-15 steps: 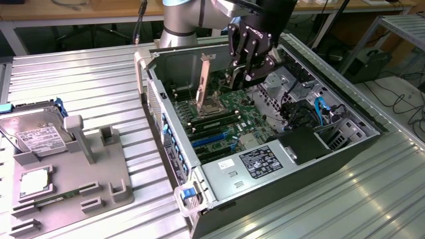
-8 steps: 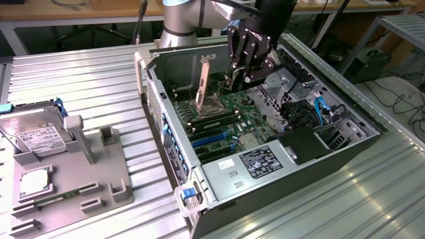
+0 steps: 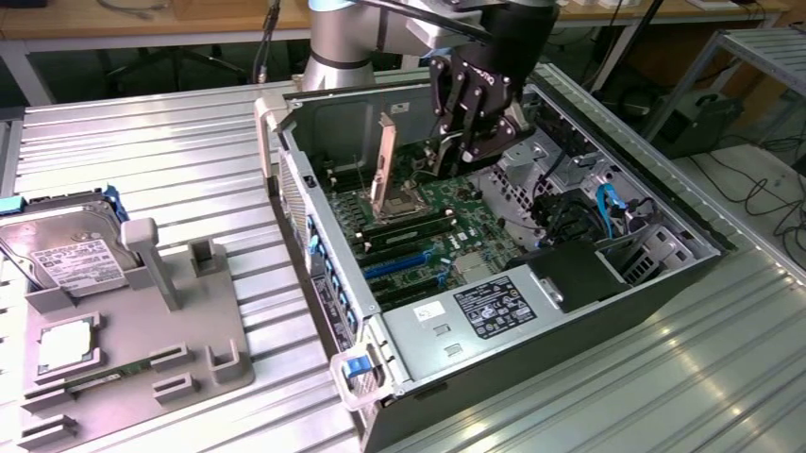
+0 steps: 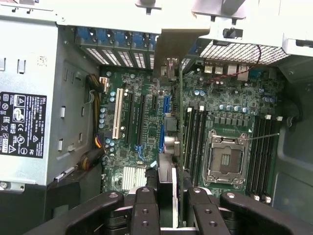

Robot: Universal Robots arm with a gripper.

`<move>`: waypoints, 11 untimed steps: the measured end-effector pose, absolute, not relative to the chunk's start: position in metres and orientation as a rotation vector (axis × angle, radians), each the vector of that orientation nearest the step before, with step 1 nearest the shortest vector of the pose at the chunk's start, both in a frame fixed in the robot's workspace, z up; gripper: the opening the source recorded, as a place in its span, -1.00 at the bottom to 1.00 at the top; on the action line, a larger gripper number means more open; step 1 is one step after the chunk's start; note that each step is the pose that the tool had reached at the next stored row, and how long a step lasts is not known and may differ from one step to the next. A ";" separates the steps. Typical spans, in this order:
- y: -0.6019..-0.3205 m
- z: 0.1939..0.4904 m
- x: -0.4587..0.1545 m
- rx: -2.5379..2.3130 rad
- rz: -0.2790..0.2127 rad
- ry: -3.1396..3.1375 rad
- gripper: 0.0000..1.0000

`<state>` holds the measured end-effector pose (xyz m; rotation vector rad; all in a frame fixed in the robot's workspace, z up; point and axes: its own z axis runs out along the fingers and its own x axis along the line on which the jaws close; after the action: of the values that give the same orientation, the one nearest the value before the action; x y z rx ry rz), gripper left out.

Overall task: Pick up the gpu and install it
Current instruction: 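Insert the gpu into the slot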

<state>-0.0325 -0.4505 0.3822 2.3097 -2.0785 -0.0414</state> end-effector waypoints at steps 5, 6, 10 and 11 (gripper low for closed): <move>-0.450 0.378 -0.032 2.310 -0.041 -2.078 -0.44; -0.450 0.378 -0.032 2.310 -0.041 -2.078 -0.44; -0.451 0.374 -0.033 2.310 -0.042 -2.079 -0.44; -0.451 0.373 -0.032 2.310 -0.042 -2.079 -0.44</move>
<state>-0.0325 -0.4505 0.3731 2.3098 -2.0785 -0.0415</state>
